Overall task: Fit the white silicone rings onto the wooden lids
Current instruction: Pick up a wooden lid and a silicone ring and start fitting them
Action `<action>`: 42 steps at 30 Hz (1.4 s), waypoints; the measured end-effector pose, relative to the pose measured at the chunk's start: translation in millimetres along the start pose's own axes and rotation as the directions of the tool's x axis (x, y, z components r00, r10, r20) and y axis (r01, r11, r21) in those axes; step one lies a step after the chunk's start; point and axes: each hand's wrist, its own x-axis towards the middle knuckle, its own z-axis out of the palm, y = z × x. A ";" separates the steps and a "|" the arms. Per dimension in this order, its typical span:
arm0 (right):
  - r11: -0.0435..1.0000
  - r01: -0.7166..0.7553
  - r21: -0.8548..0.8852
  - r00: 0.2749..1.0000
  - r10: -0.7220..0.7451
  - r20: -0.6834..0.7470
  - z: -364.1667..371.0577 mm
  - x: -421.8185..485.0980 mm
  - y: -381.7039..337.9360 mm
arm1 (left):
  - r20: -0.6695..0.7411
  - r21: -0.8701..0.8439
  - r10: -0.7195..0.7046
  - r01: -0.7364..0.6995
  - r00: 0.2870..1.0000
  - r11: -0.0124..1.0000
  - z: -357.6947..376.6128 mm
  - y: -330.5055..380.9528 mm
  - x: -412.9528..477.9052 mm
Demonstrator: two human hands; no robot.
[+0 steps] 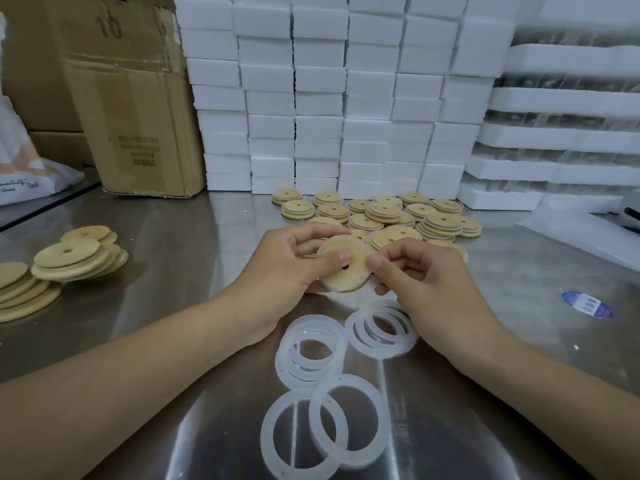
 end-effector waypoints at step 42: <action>0.999 0.001 0.053 1.000 -0.002 0.009 1.3 -4.5 -7.6 | 0.096 -0.008 -0.058 0.059 0.994 0.998 -6.4 1.4 1.8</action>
